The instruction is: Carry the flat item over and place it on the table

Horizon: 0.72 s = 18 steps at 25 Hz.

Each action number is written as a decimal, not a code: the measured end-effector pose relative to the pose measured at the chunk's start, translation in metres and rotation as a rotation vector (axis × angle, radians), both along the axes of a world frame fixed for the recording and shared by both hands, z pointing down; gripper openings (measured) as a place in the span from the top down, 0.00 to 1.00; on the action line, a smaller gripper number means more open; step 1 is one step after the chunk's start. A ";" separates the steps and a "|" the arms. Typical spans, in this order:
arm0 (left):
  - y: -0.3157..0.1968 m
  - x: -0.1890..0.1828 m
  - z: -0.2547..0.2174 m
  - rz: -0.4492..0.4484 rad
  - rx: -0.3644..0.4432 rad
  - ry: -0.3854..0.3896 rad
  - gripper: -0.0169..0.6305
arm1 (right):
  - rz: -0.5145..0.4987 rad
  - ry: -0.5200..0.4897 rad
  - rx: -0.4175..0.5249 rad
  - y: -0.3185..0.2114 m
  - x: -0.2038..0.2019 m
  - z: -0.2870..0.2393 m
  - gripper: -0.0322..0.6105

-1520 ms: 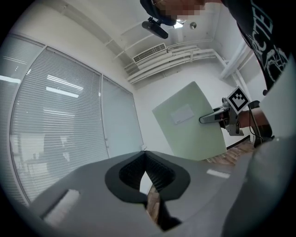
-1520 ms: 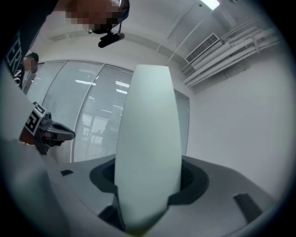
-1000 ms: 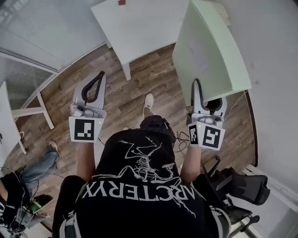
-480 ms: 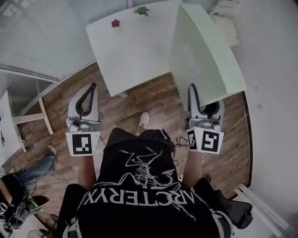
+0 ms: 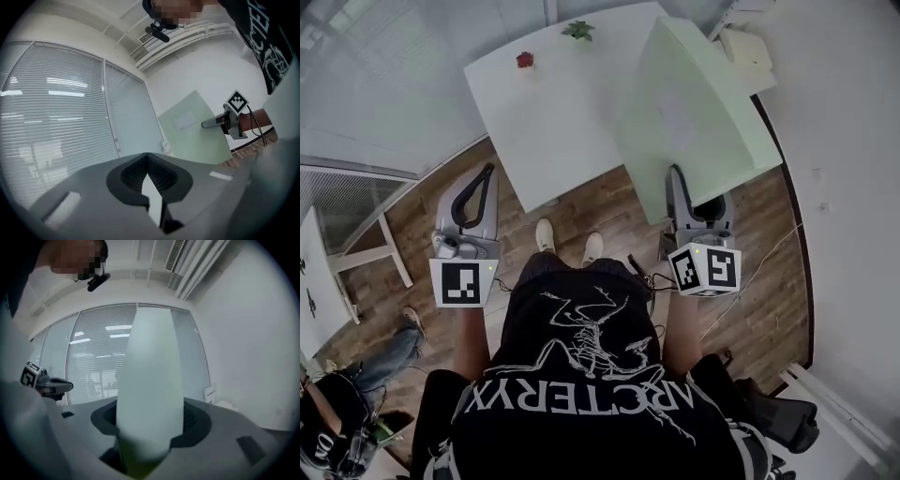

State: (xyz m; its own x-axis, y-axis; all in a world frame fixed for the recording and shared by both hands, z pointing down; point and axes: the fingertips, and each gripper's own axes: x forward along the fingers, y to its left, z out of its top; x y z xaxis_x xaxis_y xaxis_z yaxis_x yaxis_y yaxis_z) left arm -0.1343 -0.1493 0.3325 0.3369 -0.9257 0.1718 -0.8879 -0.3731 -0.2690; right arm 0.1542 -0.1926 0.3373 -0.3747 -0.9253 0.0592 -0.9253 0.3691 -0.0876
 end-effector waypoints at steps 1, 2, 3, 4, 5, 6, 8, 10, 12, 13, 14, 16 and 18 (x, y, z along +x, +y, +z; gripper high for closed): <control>-0.003 0.000 -0.001 0.015 0.001 -0.005 0.98 | 0.005 -0.035 -0.017 0.000 0.000 0.004 0.54; -0.006 -0.001 -0.002 0.028 0.001 -0.009 0.98 | 0.009 -0.071 -0.035 -0.001 0.000 0.009 0.54; -0.009 -0.001 -0.002 0.037 0.001 -0.008 0.98 | 0.012 -0.118 -0.056 -0.002 0.000 0.014 0.54; -0.011 -0.003 -0.003 0.042 0.000 -0.004 0.98 | 0.016 -0.177 -0.080 -0.004 0.001 0.022 0.54; -0.012 -0.004 -0.003 0.046 0.000 -0.002 0.98 | 0.024 -0.246 -0.108 -0.007 0.003 0.030 0.54; -0.013 -0.005 -0.003 0.051 0.002 -0.004 0.98 | 0.033 -0.319 -0.138 -0.011 0.005 0.041 0.54; -0.014 -0.008 -0.001 0.066 0.008 -0.017 0.98 | 0.043 -0.458 -0.196 -0.018 0.009 0.066 0.54; -0.013 -0.013 0.003 0.068 -0.001 -0.025 0.98 | 0.042 -0.592 -0.249 -0.027 0.009 0.094 0.54; -0.010 -0.019 0.005 0.057 -0.012 -0.030 0.98 | 0.046 -0.729 -0.301 -0.034 0.006 0.124 0.54; -0.008 -0.022 0.005 0.050 -0.015 -0.033 0.98 | 0.051 -0.793 -0.325 -0.039 0.005 0.140 0.54; -0.007 -0.026 0.006 0.041 -0.018 -0.037 0.98 | 0.060 -0.851 -0.345 -0.044 0.003 0.155 0.54; -0.003 -0.035 0.007 0.022 -0.024 -0.045 0.98 | 0.080 -0.955 -0.383 -0.054 0.000 0.183 0.54; -0.002 -0.045 0.004 0.002 -0.007 -0.038 0.98 | 0.099 -1.032 -0.423 -0.064 -0.002 0.210 0.54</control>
State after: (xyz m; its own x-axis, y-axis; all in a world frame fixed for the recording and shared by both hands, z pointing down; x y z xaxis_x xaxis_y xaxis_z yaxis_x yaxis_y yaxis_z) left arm -0.1796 -0.1512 0.3366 0.3320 -0.9237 0.1913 -0.8764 -0.3770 -0.2996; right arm 0.1520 -0.2564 0.5478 -0.3518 -0.9328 0.0789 -0.3603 0.0571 -0.9311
